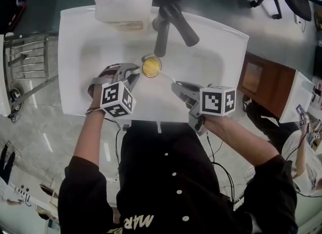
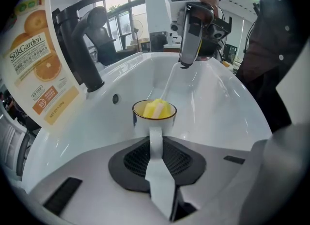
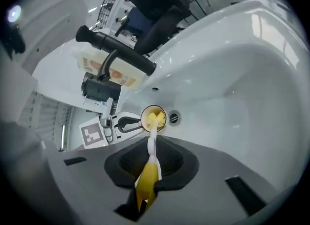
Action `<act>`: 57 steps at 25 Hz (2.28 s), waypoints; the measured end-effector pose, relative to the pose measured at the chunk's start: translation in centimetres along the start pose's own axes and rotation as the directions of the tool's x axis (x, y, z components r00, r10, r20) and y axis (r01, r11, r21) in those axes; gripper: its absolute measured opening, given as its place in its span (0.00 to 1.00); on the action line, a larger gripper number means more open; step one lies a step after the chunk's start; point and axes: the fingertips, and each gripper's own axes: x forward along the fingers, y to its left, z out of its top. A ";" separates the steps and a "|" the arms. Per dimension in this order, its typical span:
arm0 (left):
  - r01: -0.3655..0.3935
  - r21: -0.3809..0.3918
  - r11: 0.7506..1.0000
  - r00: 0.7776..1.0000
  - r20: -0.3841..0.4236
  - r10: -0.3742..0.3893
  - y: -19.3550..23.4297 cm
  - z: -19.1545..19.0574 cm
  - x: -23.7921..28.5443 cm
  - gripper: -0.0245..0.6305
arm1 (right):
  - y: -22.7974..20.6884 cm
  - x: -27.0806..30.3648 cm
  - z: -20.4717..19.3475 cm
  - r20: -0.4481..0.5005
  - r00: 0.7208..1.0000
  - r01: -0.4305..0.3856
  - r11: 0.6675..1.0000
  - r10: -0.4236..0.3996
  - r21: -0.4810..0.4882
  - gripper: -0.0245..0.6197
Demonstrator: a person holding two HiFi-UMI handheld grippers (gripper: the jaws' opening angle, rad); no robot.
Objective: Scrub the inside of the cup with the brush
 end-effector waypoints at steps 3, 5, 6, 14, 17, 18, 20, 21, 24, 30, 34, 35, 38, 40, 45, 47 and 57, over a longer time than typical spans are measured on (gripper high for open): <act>0.004 -0.005 1.000 1.000 0.004 -0.004 -0.1 -0.1 -0.1 0.17 | 0.0 -1.0 0.0 -0.018 1.000 -0.011 0.999 0.010 -0.038 0.12; 0.002 -0.005 1.000 1.000 0.004 -0.002 -0.1 -0.1 0.0 0.17 | 0.0 -1.8 0.0 -0.038 0.999 -0.016 0.996 0.013 -0.084 0.12; 0.002 -0.005 1.000 1.000 0.004 -0.002 0.0 -0.1 0.0 0.17 | -0.1 -2.2 0.1 -0.051 0.999 -0.013 0.991 0.006 -0.136 0.12; 0.007 -0.003 1.000 1.000 0.003 -0.007 0.1 -0.2 -0.1 0.17 | 1.9 -3.7 2.2 -0.096 0.962 -0.003 0.342 -0.256 -0.940 0.11; 0.009 -0.002 1.000 1.000 0.000 -0.009 0.2 -0.2 -0.1 0.17 | 2.9 -3.7 2.8 -0.062 0.944 -0.071 -0.014 -0.324 -0.997 0.11; 0.009 -0.003 1.000 1.000 0.000 -0.009 0.2 -0.2 0.0 0.17 | 3.1 -3.6 2.9 -0.049 0.939 -0.097 -0.126 -0.341 -0.987 0.11; 0.009 -0.003 1.000 1.000 0.000 -0.009 0.2 -0.2 0.0 0.17 | 3.4 -3.5 3.1 -0.012 0.928 -0.155 -0.355 -0.372 -0.922 0.11; 0.009 -0.004 1.000 1.000 0.001 -0.009 0.3 -0.2 0.0 0.17 | 3.6 -3.4 3.0 0.010 0.925 -0.181 -0.463 -0.380 -0.868 0.11; 0.009 -0.005 1.000 1.000 0.003 -0.009 0.2 0.0 0.0 0.17 | 4.0 -2.7 2.8 0.078 0.923 -0.228 -0.699 -0.376 -0.678 0.11; 0.015 -0.003 1.000 1.000 0.010 -0.015 0.1 0.4 0.0 0.17 | 3.2 -0.7 2.6 0.140 0.904 -0.292 -0.822 -0.405 -0.489 0.11; 0.017 -0.013 1.000 1.000 0.016 -0.017 -0.1 0.7 0.0 0.17 | 2.1 1.2 3.3 0.146 0.908 -0.290 -0.841 -0.392 -0.456 0.12; 0.019 -0.025 0.999 1.000 0.018 -0.019 -0.1 0.7 0.0 0.17 | 1.8 1.4 3.7 0.148 0.907 -0.284 -0.835 -0.393 -0.472 0.11; 0.020 -0.029 0.999 1.000 0.022 -0.020 -0.2 0.9 0.0 0.17 | 1.6 1.5 4.1 0.122 0.909 -0.267 -0.781 -0.398 -0.564 0.11; 0.019 -0.023 1.000 1.000 0.018 -0.019 -0.2 1.0 0.0 0.17 | 1.7 1.5 3.7 0.094 0.910 -0.265 -0.741 -0.403 -0.617 0.11; 0.016 -0.012 1.000 1.000 0.016 -0.016 -0.4 0.9 0.0 0.16 | 1.5 1.3 2.5 -0.072 0.897 -0.259 -0.388 -0.435 -0.885 0.12; 0.012 -0.006 1.000 1.000 0.014 -0.012 -0.4 0.8 0.1 0.16 | 1.2 1.3 2.5 -0.161 0.895 -0.214 -0.084 -0.415 -0.973 0.12; -0.001 0.005 1.000 1.000 0.015 0.001 -0.8 0.8 0.0 0.16 | 0.1 1.0 2.3 -0.248 0.968 -0.017 0.978 -0.035 -0.207 0.12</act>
